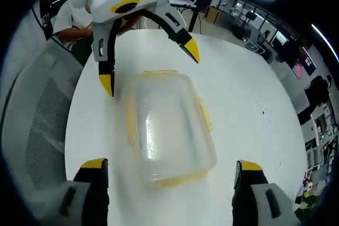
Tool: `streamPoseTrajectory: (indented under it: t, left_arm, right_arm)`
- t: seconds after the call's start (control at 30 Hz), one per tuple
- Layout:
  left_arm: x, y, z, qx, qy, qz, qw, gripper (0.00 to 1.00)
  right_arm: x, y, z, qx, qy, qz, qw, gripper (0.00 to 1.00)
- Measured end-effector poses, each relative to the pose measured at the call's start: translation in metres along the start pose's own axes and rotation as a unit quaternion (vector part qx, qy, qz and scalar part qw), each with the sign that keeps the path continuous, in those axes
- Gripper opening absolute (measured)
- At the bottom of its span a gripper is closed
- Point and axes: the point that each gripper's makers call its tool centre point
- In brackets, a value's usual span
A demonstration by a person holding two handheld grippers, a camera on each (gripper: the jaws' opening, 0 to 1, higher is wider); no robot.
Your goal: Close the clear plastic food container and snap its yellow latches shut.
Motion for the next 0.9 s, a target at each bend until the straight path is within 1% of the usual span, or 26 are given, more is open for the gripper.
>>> streamPoseTrajectory:
  t: [0.07, 0.23, 0.4, 0.5, 0.67, 0.73, 0.8, 0.9]
  left_arm:
    - [0.000, -0.003, 0.003, -0.001, -0.006, 0.004, 1.0000, 0.99]
    - [0.000, -0.009, 0.007, -0.008, -0.032, 0.016, 0.9993, 0.99]
    - [-0.002, -0.014, 0.014, -0.013, -0.054, 0.029, 0.9980, 0.98]
    - [-0.002, -0.017, 0.020, -0.016, -0.071, 0.039, 0.9966, 0.99]
    - [0.004, -0.020, 0.030, -0.019, -0.088, 0.043, 0.9950, 0.98]
    - [0.008, -0.021, 0.034, -0.019, -0.091, 0.042, 0.9948, 0.98]
    - [0.013, -0.022, 0.037, -0.020, -0.098, 0.042, 0.9941, 0.98]
    - [0.017, -0.025, 0.040, -0.023, -0.110, 0.042, 0.9928, 0.98]
  right_arm:
    - [0.001, -0.002, 0.000, 0.006, 0.003, 0.003, 1.0000, 0.99]
    - [-0.002, -0.008, -0.005, 0.015, 0.027, 0.024, 0.9992, 0.99]
    - [-0.006, -0.014, -0.009, 0.024, 0.060, 0.047, 0.9968, 0.99]
    - [-0.006, -0.016, -0.013, 0.028, 0.070, 0.055, 0.9957, 0.99]
    - [-0.007, -0.018, -0.019, 0.033, 0.091, 0.069, 0.9929, 0.99]
    - [-0.006, -0.019, -0.023, 0.034, 0.096, 0.071, 0.9923, 0.99]
    - [-0.007, -0.020, -0.026, 0.035, 0.110, 0.080, 0.9901, 0.99]
    - [-0.006, -0.021, -0.028, 0.040, 0.121, 0.087, 0.9880, 0.98]
Point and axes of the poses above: the point that each gripper's makers call its tool centre point, and the gripper's own axes: y roughly forward along the fingers, z roughly to its right, x roughly out of its underside, and after that the axes turned 1 degree about x, right-handed
